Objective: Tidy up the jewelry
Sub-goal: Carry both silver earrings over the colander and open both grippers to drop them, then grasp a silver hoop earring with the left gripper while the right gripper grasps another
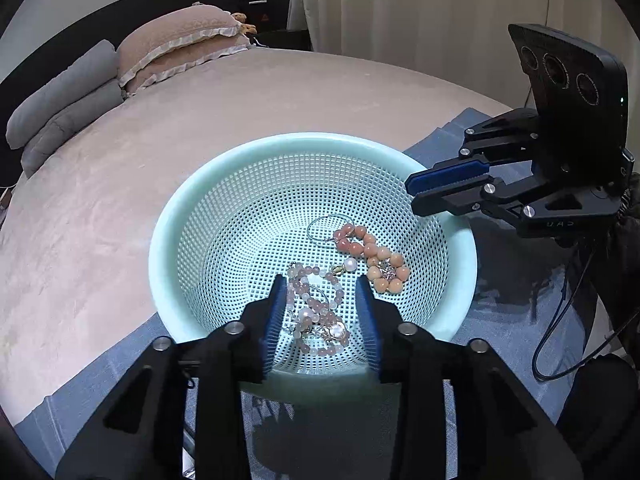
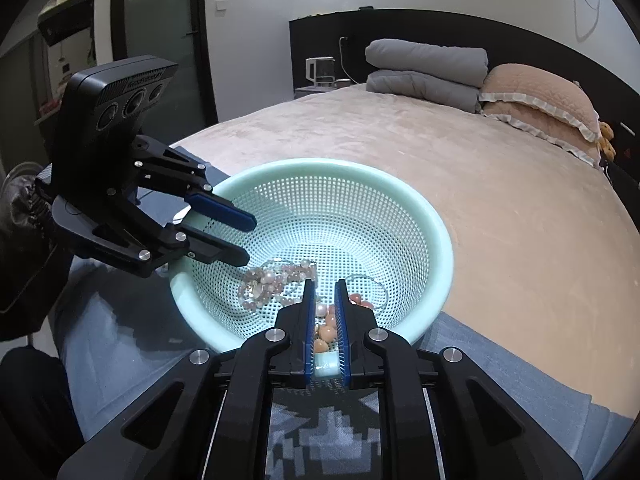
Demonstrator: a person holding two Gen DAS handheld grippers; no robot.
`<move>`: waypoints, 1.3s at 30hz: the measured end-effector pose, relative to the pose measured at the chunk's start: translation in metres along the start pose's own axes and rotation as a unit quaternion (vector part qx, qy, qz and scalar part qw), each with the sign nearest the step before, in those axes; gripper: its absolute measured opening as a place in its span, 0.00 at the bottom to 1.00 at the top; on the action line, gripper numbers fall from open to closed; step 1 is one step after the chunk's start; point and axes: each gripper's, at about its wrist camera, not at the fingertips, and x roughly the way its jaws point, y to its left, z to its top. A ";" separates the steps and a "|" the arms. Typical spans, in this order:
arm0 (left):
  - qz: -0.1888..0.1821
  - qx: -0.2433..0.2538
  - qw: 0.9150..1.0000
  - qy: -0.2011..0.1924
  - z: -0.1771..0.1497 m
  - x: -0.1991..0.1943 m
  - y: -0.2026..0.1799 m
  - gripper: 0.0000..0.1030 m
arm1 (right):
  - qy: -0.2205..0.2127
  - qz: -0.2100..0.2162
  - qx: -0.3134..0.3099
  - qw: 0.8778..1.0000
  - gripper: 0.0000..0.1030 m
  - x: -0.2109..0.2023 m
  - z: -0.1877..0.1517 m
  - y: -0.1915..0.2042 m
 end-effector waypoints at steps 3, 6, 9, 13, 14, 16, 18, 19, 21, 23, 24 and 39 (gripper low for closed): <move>0.005 0.000 1.000 -0.004 0.001 -0.007 -0.001 0.51 | -0.012 0.003 0.002 1.000 0.46 -0.008 -0.003 0.003; 0.019 0.007 1.000 -0.013 0.002 -0.017 -0.006 0.71 | -0.024 0.009 0.005 1.000 0.69 -0.021 -0.006 0.006; 0.029 0.014 0.999 -0.019 0.002 -0.026 -0.011 0.84 | -0.037 -0.004 -0.001 0.999 0.82 -0.034 -0.009 0.012; 0.046 0.017 0.998 -0.023 0.001 -0.037 -0.016 0.95 | -0.034 -0.013 -0.008 0.999 0.83 -0.047 -0.014 0.020; 0.049 0.017 0.998 -0.024 -0.001 -0.039 -0.017 0.94 | -0.031 -0.014 -0.012 0.999 0.83 -0.050 -0.016 0.023; 0.040 0.016 0.999 -0.024 -0.004 -0.042 -0.018 0.94 | -0.025 -0.014 -0.022 0.999 0.83 -0.054 -0.022 0.030; 0.038 0.014 0.999 -0.025 -0.009 -0.044 -0.019 0.94 | -0.020 -0.010 -0.028 0.999 0.83 -0.056 -0.030 0.036; 0.033 0.014 0.999 -0.024 -0.013 -0.045 -0.021 0.94 | -0.017 -0.005 -0.029 0.999 0.83 -0.056 -0.035 0.039; 0.026 0.016 0.999 -0.023 -0.020 -0.045 -0.022 0.94 | -0.011 0.005 -0.029 1.000 0.83 -0.055 -0.045 0.043; 0.019 0.021 0.999 -0.023 -0.028 -0.045 -0.026 0.94 | -0.007 0.014 -0.025 1.000 0.83 -0.052 -0.054 0.047; 0.016 0.023 0.999 -0.023 -0.032 -0.044 -0.029 0.94 | -0.003 0.018 -0.023 1.000 0.83 -0.049 -0.059 0.049; -0.049 0.034 0.998 0.000 -0.068 -0.007 -0.064 0.82 | 0.029 0.057 -0.023 0.998 0.65 -0.018 -0.092 0.071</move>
